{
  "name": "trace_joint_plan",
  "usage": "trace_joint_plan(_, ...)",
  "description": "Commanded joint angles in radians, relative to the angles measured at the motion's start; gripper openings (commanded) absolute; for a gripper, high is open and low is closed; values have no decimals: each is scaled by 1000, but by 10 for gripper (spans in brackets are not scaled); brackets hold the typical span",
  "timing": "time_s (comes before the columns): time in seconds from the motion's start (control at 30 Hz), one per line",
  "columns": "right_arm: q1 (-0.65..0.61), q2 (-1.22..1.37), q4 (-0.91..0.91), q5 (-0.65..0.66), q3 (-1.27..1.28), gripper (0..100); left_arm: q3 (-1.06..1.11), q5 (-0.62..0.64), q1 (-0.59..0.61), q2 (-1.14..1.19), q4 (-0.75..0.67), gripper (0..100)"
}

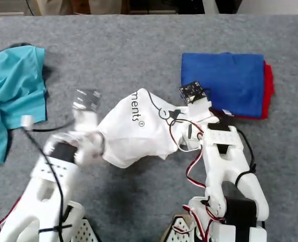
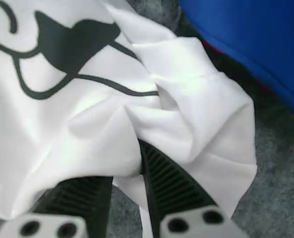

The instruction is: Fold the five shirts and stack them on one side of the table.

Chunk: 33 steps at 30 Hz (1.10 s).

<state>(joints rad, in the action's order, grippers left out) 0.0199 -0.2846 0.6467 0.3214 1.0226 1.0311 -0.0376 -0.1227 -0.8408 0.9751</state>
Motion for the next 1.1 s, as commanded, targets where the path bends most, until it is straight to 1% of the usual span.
trace_joint_plan(0.0, 16, -27, -23, -8, 1, 2, -196, 5, 183, -10, 158, 19)
trace_joint_plan(0.1, 16, -27, -23, -8, 1, 2, -239, 5, 302, -2, 207, 19)
trace_joint_plan(0.13, 16, -27, -23, -8, 1, 2, -226, 5, 319, -1, 209, 19)
trace_joint_plan(0.2, 16, -27, -23, -8, 1, 2, -175, 5, 308, -1, 212, 19)
trace_joint_plan(0.27, 16, -27, -23, -8, 1, 2, -124, 5, 245, -8, 215, 19)
trace_joint_plan(0.33, 16, -27, -23, -9, 1, 2, -84, 8, 152, -10, 215, 19)
trace_joint_plan(0.47, 16, -27, -23, -12, 1, 2, -44, 9, -74, -1, 207, 19)
trace_joint_plan(0.5, 16, -27, -23, -12, 1, 2, -43, 5, -124, -1, 207, 30)
trace_joint_plan(0.57, 16, -27, -23, -12, 1, 2, -32, 3, -219, 1, 207, 104)
trace_joint_plan(0.63, 16, -27, -23, -12, 1, 2, -2, 9, -287, 1, 152, 198)
trace_joint_plan(0.67, 16, -27, -23, -12, 1, 2, 21, 11, -307, 2, 104, 231)
trace_joint_plan(0.7, 16, -27, -23, -12, 1, 2, 48, 12, -319, 2, 52, 241)
trace_joint_plan(0.77, 16, -27, -23, -12, 1, 2, 97, 12, -333, 4, -41, 222)
trace_joint_plan(0.87, 16, -27, -23, -11, 1, 2, 129, 12, -333, 54, -123, 197)
trace_joint_plan(1.0, 16, -28, -23, -11, 1, 2, 127, 14, -330, 206, -252, 192)
trace_joint_plan(1.07, 16, -28, -23, -11, 1, 2, 114, 49, -325, 291, -318, 191)
